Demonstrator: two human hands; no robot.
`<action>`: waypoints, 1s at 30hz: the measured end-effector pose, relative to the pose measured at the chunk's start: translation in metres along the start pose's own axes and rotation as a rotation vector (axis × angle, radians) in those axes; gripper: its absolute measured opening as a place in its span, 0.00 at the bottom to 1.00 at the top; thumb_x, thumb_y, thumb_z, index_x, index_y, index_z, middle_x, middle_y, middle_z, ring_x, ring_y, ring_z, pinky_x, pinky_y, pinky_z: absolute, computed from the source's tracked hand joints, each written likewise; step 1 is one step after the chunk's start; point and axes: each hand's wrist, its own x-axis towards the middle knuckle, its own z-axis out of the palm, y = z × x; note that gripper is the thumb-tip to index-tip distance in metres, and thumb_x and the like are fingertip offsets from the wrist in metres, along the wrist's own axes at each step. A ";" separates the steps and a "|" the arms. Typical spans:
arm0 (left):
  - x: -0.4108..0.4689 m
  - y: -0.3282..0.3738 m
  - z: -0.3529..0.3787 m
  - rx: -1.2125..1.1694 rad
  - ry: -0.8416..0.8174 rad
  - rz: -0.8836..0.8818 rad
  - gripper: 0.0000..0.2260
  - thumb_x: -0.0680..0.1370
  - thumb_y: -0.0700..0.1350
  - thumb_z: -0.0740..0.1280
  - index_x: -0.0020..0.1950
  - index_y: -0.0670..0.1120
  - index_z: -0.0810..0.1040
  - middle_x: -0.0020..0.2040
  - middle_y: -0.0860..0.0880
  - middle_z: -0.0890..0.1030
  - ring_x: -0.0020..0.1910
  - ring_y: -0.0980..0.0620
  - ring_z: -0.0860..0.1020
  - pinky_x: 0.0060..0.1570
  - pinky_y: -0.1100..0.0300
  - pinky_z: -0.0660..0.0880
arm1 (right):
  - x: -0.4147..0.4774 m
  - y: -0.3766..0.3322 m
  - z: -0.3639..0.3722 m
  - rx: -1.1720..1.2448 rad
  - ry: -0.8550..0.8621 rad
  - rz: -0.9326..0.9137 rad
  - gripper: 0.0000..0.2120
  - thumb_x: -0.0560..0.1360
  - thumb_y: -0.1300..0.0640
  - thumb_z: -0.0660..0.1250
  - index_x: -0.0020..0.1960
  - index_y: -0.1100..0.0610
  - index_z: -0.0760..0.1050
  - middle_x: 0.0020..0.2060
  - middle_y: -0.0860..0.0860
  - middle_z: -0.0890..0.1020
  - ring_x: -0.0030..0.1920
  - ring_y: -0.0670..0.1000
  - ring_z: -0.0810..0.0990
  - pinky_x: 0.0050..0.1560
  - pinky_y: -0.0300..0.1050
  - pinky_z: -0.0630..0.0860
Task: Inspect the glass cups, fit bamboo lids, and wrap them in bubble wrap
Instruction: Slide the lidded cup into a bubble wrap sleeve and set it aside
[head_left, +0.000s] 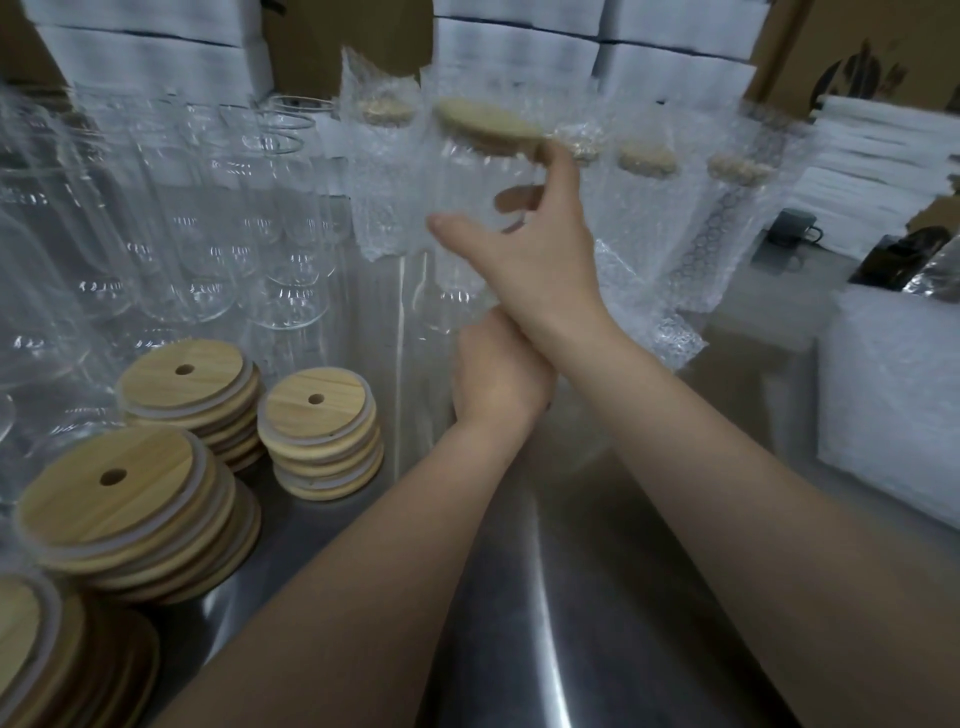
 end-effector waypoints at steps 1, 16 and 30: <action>0.002 0.000 -0.001 -0.032 -0.005 -0.027 0.08 0.75 0.40 0.64 0.38 0.47 0.78 0.36 0.43 0.81 0.39 0.40 0.83 0.37 0.52 0.79 | -0.002 -0.002 -0.005 0.103 0.045 0.000 0.39 0.68 0.51 0.79 0.71 0.54 0.62 0.51 0.49 0.76 0.50 0.49 0.77 0.48 0.42 0.77; 0.008 0.010 -0.013 -0.400 0.010 -0.231 0.15 0.80 0.52 0.65 0.36 0.47 0.79 0.35 0.47 0.84 0.20 0.47 0.79 0.15 0.65 0.65 | -0.004 0.004 -0.082 0.663 -0.104 0.278 0.42 0.59 0.40 0.68 0.70 0.58 0.67 0.44 0.53 0.75 0.40 0.52 0.76 0.44 0.64 0.81; 0.010 0.003 -0.009 -0.488 -0.003 -0.164 0.05 0.78 0.43 0.70 0.43 0.48 0.77 0.38 0.45 0.81 0.25 0.51 0.78 0.22 0.64 0.68 | 0.002 0.020 -0.082 0.388 -0.007 0.188 0.39 0.59 0.39 0.71 0.66 0.50 0.67 0.50 0.50 0.75 0.43 0.48 0.77 0.41 0.51 0.82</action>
